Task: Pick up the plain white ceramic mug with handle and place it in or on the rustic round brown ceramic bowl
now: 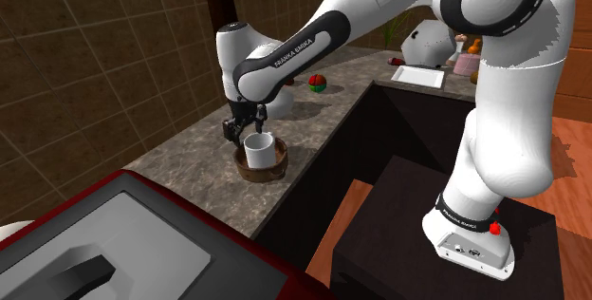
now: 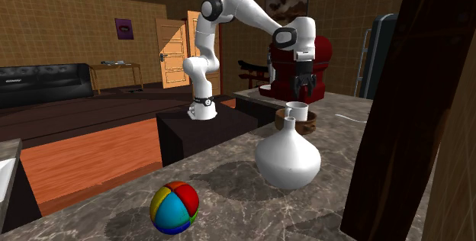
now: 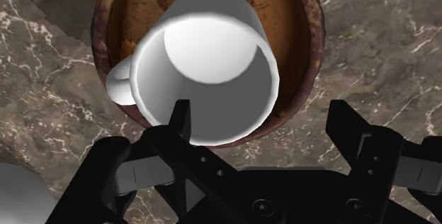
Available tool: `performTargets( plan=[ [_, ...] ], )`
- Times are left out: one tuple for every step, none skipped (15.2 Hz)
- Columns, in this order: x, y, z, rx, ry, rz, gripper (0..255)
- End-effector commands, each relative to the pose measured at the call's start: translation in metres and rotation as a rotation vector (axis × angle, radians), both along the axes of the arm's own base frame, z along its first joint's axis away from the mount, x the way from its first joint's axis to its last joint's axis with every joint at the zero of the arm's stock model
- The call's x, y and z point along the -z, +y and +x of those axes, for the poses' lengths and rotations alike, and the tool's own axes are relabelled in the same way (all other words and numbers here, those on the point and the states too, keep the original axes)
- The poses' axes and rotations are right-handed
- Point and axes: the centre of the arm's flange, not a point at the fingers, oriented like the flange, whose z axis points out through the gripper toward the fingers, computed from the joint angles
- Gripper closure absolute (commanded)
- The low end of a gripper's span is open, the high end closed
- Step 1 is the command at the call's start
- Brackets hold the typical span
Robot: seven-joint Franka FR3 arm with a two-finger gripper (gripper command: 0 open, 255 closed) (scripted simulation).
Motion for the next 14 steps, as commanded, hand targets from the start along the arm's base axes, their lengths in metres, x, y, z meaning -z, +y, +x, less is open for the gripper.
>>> performTargets(
  plan=[
    [0.0,0.0,0.0,0.0,0.0,0.0,0],
    [0.0,0.0,0.0,0.0,0.0,0.0,0],
    [-0.013,0.0,-0.001,0.0,0.0,0.0,0],
    [-0.026,0.001,-0.003,0.0,0.0,0.0,0],
    [-0.039,0.001,-0.004,0.0,0.0,0.0,0],
    [-0.05,0.001,-0.006,0.0,0.0,0.0,0],
    [-0.05,0.001,-0.006,0.0,0.0,0.0,0],
    [-0.05,0.001,-0.006,0.0,0.0,0.0,0],
    [-0.05,0.001,-0.006,0.0,0.0,0.0,0],
    [-0.05,0.001,-0.006,0.0,0.0,0.0,0],
    [-0.05,0.001,-0.006,0.0,0.0,0.0,0],
    [-0.05,0.001,-0.006,0.0,0.0,0.0,0],
    [-0.05,0.001,-0.006,0.0,0.0,0.0,0],
    [-0.05,0.001,-0.006,0.0,0.0,0.0,0]
  ],
)
